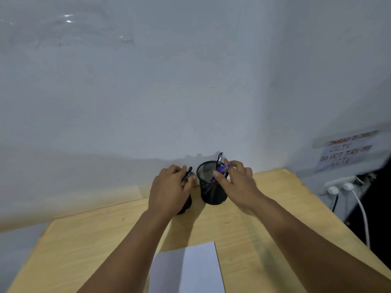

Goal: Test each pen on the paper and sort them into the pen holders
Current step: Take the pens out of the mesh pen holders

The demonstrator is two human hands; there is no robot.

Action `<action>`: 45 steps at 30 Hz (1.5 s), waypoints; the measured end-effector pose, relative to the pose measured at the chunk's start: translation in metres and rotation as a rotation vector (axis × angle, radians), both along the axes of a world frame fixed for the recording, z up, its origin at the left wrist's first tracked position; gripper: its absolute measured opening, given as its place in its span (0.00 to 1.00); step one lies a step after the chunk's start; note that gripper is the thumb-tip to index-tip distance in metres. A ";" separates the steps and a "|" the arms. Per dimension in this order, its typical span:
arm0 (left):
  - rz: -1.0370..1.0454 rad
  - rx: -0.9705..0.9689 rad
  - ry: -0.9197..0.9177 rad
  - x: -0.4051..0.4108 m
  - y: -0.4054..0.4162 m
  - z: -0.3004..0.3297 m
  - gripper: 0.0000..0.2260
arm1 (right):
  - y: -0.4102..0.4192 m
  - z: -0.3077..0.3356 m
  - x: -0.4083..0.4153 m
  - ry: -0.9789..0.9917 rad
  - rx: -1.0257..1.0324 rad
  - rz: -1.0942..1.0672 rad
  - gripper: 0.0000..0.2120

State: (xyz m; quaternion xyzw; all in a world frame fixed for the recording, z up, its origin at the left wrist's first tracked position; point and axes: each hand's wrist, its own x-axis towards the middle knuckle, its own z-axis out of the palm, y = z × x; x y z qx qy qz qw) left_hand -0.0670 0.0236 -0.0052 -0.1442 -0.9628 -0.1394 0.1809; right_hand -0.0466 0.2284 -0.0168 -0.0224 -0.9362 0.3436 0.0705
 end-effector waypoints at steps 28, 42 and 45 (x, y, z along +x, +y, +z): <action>-0.062 0.406 -0.013 -0.005 0.002 0.004 0.08 | -0.028 0.021 -0.033 0.101 -0.359 -0.327 0.15; -0.188 0.877 0.165 0.065 -0.020 0.089 0.07 | -0.053 0.098 0.038 0.409 -0.614 0.164 0.09; -0.166 0.851 0.153 0.084 -0.042 0.090 0.07 | -0.073 0.097 0.056 0.359 -0.617 0.284 0.08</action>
